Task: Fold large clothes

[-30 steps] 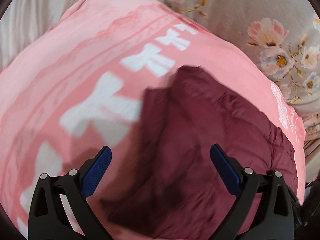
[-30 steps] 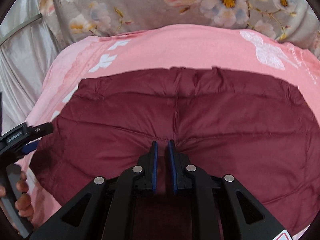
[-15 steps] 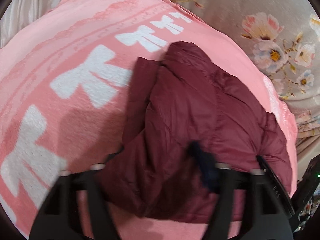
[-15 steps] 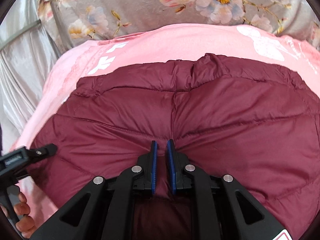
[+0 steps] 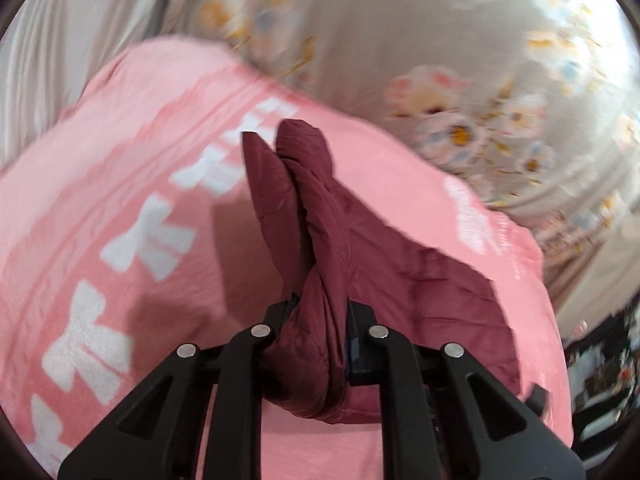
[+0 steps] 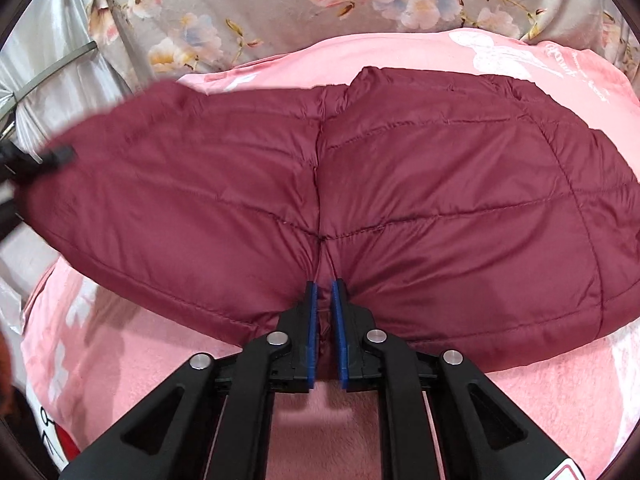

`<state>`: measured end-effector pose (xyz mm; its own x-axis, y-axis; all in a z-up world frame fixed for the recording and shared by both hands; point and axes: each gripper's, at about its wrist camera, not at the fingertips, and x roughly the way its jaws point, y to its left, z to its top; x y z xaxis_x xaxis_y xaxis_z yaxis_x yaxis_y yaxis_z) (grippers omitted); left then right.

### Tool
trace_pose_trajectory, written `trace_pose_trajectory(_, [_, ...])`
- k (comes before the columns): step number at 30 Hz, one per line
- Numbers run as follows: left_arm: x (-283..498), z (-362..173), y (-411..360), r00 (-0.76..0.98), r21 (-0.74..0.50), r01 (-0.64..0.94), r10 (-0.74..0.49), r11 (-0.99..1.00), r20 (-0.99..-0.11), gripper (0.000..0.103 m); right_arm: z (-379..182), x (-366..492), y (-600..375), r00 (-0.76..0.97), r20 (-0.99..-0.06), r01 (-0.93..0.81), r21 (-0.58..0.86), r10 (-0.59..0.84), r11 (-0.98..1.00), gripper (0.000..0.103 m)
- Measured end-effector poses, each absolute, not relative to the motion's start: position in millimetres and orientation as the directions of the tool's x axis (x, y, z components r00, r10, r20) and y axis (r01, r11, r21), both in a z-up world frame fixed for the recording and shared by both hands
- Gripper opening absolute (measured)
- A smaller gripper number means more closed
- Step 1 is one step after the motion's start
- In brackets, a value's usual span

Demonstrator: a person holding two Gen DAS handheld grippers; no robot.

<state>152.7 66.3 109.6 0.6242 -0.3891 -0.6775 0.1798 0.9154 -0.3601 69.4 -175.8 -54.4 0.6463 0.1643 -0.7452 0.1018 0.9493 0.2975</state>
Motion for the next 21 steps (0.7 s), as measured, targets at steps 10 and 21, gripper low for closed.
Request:
trace_pose_trajectory(10, [113,165,-62,0.562,-0.313,0.486,-0.566,0.816,-0.603,0.014,-44,31,-218,0.681,-0.686,0.136,0.460,0.254,0.877,0.008])
trace_pose_trajectory(21, [118,82,-210,0.354,-0.307,0.591,-0.582,0.746,-0.732,0.014,-33,-54,-304,0.674,-0.737,0.335,0.362,0.047,0.870,0.008])
